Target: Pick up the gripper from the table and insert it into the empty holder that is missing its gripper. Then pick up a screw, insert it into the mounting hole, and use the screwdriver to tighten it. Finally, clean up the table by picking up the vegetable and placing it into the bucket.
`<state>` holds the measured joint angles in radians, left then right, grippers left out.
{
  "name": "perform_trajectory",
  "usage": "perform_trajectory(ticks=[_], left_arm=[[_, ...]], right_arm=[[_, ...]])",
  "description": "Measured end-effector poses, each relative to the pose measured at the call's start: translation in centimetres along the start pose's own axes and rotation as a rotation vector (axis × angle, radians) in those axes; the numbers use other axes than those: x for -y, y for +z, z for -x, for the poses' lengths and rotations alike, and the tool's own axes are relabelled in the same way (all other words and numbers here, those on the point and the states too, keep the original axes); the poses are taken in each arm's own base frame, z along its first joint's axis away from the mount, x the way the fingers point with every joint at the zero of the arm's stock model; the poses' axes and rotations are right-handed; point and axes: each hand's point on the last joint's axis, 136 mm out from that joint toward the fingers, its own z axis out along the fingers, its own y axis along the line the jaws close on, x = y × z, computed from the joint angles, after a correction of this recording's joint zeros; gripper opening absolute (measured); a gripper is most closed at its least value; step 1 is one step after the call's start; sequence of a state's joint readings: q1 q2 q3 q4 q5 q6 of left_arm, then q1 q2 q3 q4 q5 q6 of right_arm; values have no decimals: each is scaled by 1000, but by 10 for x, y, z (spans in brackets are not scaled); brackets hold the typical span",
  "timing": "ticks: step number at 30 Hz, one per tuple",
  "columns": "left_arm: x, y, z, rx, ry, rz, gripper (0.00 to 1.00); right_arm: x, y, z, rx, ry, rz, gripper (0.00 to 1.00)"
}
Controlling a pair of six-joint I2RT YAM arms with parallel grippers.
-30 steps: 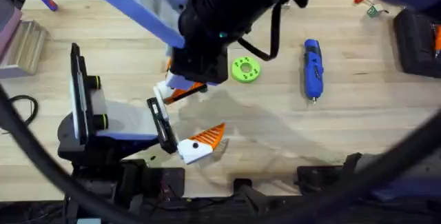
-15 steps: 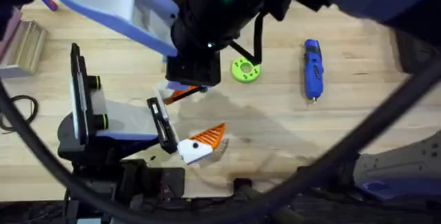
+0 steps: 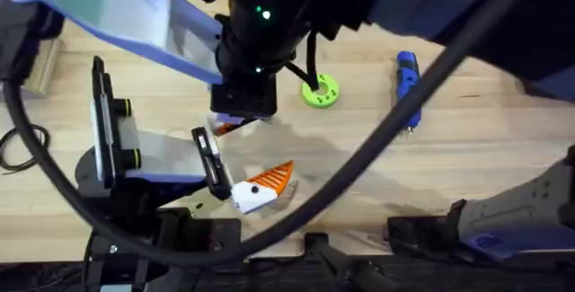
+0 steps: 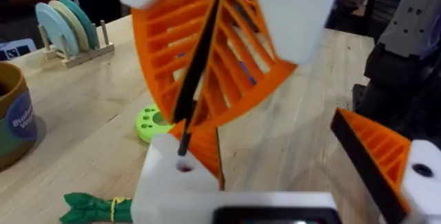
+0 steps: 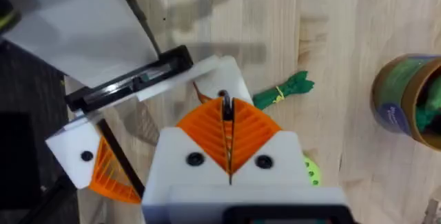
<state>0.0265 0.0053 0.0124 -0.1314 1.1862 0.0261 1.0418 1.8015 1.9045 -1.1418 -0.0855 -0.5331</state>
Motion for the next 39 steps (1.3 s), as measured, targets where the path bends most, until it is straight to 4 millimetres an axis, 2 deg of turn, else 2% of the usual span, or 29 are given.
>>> perform_trajectory(ticks=[39], left_arm=[[0, 0, 0, 0, 0, 0, 986]], right_arm=[[-5, 9, -1, -26, -15, 17, 6]])
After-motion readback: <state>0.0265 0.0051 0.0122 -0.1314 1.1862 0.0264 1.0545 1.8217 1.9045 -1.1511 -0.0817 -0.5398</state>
